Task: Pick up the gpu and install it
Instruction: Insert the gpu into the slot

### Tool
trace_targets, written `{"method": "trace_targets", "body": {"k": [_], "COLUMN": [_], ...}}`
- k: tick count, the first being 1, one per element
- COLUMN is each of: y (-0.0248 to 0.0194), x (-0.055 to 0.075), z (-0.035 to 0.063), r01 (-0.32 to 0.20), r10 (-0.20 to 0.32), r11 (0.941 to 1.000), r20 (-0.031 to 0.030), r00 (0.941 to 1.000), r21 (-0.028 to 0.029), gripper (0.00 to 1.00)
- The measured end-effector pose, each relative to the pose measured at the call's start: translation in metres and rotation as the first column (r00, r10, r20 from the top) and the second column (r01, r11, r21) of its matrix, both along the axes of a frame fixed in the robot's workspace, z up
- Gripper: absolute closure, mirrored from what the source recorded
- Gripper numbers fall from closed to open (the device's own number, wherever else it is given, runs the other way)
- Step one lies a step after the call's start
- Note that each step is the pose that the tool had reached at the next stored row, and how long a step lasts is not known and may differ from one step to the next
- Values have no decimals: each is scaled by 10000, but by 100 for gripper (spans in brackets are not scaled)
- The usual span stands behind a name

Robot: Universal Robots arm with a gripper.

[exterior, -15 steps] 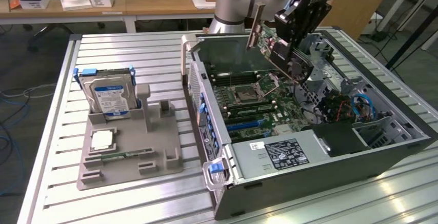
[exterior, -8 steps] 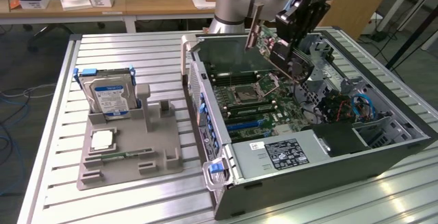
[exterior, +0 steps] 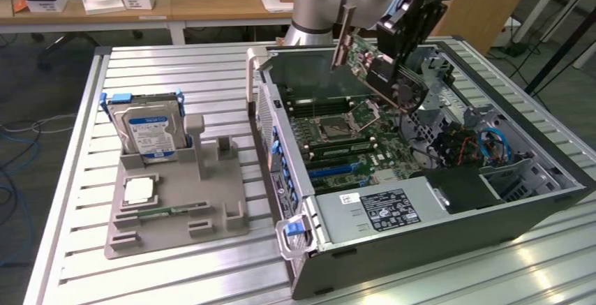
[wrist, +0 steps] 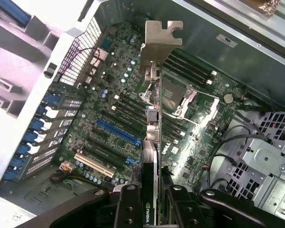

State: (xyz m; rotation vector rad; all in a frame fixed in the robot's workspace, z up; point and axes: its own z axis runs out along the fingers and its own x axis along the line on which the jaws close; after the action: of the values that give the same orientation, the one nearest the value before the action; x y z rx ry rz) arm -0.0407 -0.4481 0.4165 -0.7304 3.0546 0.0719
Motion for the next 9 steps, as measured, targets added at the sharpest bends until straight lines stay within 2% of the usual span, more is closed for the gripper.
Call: {"method": "trace_targets", "body": {"k": [9], "y": [0], "x": [0], "z": [0], "r01": [-621], "r10": [621], "r11": [9981], "r20": [0], "r00": [9981], "r21": [0], "gripper": [74]}}
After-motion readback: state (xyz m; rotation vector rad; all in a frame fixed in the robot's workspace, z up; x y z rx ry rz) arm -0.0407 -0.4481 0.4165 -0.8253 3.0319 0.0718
